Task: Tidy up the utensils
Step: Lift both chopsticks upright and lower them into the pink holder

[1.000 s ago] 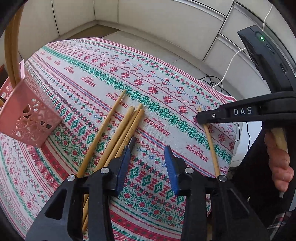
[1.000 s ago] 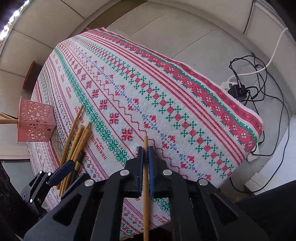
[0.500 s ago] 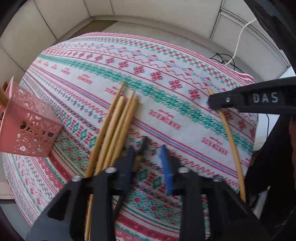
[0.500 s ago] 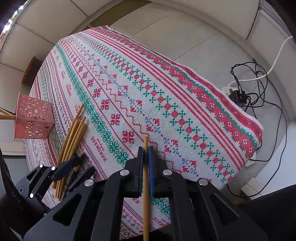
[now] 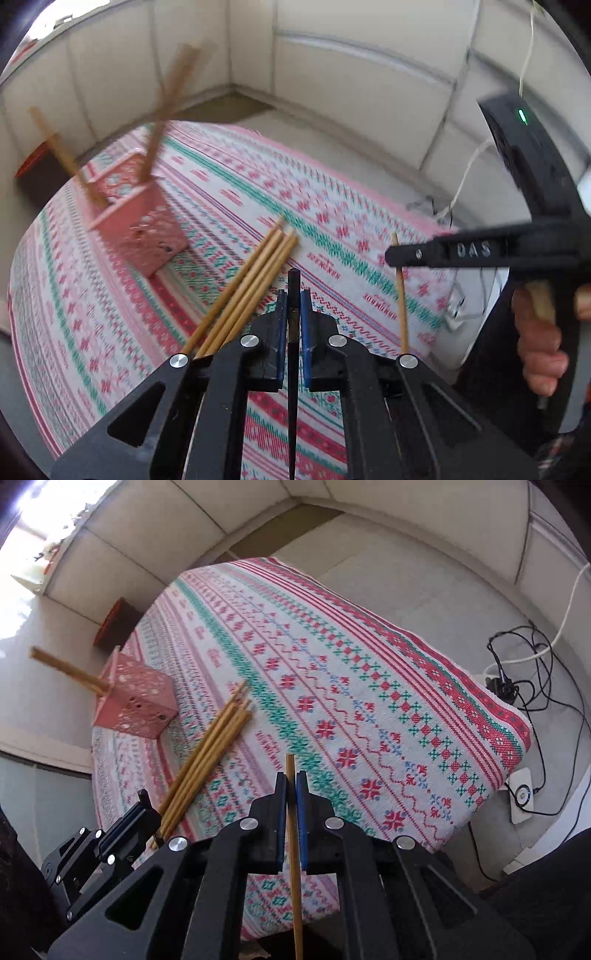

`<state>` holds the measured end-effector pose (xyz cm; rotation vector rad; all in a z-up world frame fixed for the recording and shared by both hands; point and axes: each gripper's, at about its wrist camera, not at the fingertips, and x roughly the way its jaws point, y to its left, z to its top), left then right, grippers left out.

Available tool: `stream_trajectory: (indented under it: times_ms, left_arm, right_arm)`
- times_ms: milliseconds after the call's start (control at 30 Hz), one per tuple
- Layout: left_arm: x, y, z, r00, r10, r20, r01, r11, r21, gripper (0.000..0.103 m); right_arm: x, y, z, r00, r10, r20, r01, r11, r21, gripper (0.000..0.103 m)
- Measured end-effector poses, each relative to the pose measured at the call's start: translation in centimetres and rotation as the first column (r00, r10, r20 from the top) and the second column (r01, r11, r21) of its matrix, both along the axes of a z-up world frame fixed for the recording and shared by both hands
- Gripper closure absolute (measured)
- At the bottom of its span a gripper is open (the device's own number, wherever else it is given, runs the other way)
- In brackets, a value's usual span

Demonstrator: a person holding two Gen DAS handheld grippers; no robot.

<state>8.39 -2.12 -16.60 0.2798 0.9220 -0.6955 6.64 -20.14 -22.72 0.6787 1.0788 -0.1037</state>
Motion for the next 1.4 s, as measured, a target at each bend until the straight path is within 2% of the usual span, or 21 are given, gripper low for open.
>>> stream_trajectory:
  times_ms: [167, 233, 467, 667, 900, 1067, 1200, 1333, 1400]
  left_arm:
    - [-3.7, 3.7, 3.7, 0.991, 0.114, 0.066, -0.107, 0.988, -0.109, 0.097]
    - [-5.0, 4.3, 4.8, 0.984, 0.150, 0.094, -0.136, 0.981, -0.135, 0.097]
    - [-7.0, 6.2, 8.9, 0.965, 0.220, 0.142, -0.193, 0.964, -0.184, 0.097]
    - [-5.9, 7.3, 13.6, 0.941, 0.260, 0.219, -0.218, 0.956, -0.197, 0.097]
    - [-3.2, 8.7, 19.0, 0.886, 0.337, 0.317, -0.270, 0.933, -0.237, 0.097]
    - [-0.8, 9.7, 21.8, 0.847, 0.391, 0.360, -0.299, 0.910, -0.286, 0.097]
    - [1.8, 10.0, 22.3, 0.829, 0.431, 0.356, -0.325, 0.890, -0.321, 0.097]
    - [4.3, 9.7, 21.6, 0.827, 0.450, 0.336, -0.339, 0.877, -0.341, 0.097]
    - [5.4, 9.6, 21.1, 0.830, 0.455, 0.322, -0.344, 0.873, -0.346, 0.097]
  right_arm:
    - [-2.9, 2.9, 5.4, 0.976, 0.138, 0.166, -0.131, 0.990, -0.053, 0.098]
    - [-3.9, 3.8, 6.9, 0.963, 0.176, 0.204, -0.164, 0.984, -0.074, 0.098]
    - [-5.8, 5.3, 11.1, 0.932, 0.265, 0.247, -0.243, 0.963, -0.116, 0.098]
    - [-5.2, 5.7, 16.6, 0.902, 0.302, 0.308, -0.272, 0.952, -0.138, 0.098]
    - [-2.3, 5.7, 25.0, 0.847, 0.286, 0.448, -0.269, 0.958, -0.102, 0.098]
    - [1.1, 6.4, 29.6, 0.794, 0.266, 0.547, -0.216, 0.964, -0.155, 0.098]
    - [4.6, 6.9, 31.0, 0.782, 0.259, 0.568, -0.179, 0.965, -0.193, 0.097]
    - [8.2, 7.2, 30.4, 0.775, 0.256, 0.578, -0.144, 0.962, -0.233, 0.097]
    - [10.0, 7.3, 29.4, 0.782, 0.259, 0.567, -0.146, 0.960, -0.238, 0.097]
